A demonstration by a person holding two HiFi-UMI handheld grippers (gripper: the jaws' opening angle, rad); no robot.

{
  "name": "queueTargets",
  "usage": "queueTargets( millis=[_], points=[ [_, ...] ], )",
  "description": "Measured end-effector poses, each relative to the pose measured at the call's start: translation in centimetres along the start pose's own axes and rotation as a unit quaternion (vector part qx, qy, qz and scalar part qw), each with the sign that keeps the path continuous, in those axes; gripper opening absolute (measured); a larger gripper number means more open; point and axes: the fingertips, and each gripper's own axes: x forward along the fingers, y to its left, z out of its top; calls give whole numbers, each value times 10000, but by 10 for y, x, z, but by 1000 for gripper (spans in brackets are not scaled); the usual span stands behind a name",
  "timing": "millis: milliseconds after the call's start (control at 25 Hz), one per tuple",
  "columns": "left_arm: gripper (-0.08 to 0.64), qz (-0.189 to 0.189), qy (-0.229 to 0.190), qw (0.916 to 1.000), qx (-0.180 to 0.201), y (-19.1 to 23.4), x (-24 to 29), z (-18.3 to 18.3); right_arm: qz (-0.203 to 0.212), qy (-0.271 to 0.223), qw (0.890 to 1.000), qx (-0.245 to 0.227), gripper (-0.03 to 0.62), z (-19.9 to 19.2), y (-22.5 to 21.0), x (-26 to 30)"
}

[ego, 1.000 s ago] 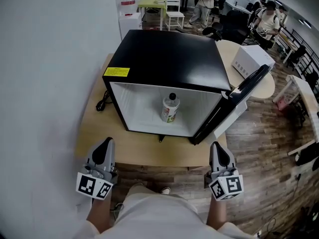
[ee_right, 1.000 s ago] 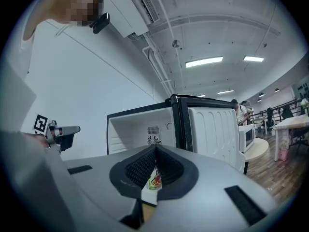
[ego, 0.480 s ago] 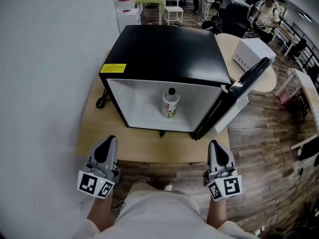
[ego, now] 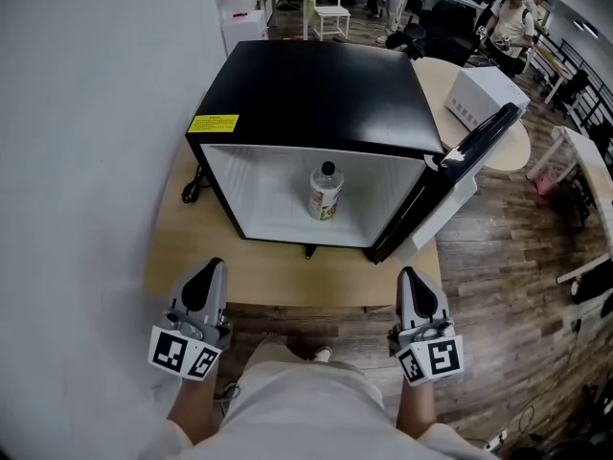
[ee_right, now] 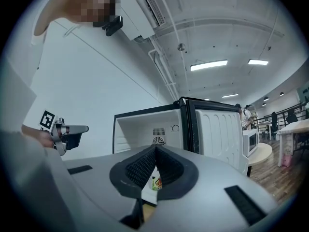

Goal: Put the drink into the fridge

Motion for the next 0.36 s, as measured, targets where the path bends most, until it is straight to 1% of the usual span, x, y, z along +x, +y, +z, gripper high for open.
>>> queueTargets(
  millis=[360],
  points=[
    [15,-30,1,10000,-31,-1,-2,0,-5,-13,10000,13,-2,1,1,0]
  ],
)
